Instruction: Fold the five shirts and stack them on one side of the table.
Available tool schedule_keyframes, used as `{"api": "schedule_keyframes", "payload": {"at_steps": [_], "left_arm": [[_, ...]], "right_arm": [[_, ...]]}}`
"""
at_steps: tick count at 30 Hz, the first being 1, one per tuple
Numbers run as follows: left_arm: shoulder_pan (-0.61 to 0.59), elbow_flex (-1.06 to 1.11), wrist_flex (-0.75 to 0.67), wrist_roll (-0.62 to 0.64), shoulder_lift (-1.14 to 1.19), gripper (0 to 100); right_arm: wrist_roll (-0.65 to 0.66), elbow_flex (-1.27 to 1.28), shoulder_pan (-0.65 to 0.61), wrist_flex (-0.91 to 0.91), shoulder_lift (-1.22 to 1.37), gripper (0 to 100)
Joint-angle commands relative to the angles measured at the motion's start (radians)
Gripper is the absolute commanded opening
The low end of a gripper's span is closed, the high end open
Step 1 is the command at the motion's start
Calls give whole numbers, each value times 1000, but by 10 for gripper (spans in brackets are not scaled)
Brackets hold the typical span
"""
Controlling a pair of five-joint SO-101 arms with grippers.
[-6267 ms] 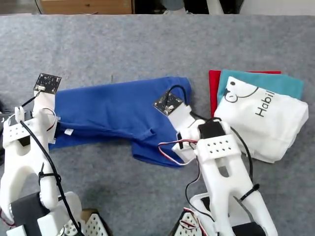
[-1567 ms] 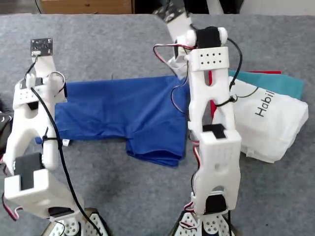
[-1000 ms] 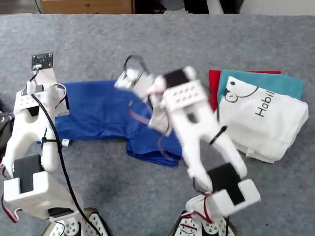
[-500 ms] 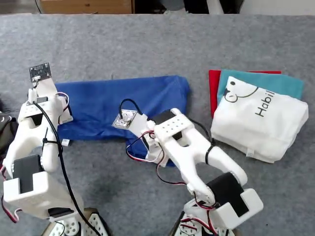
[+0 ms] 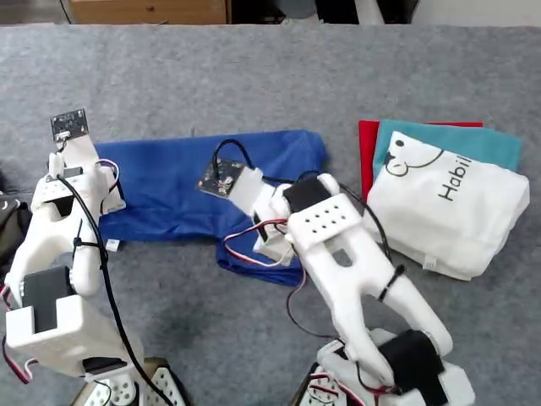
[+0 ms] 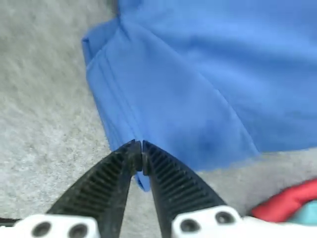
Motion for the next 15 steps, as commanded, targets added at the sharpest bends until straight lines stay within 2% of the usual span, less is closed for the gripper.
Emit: {"api": "schedule_keyframes", "payload": {"at_steps": [1, 6, 11, 15], "left_arm": [[-5, 1, -14, 20, -11, 30], [-8, 1, -14, 52, -11, 30], [-8, 1, -14, 52, -11, 30], [-8, 1, -14, 52, -11, 30]], "right_arm": [[8, 71, 12, -100, 87, 13], [-48, 142, 14, -230, 248, 13], [-61, 48, 12, -126, 239, 13], [-61, -28, 12, -23, 130, 13]]}}
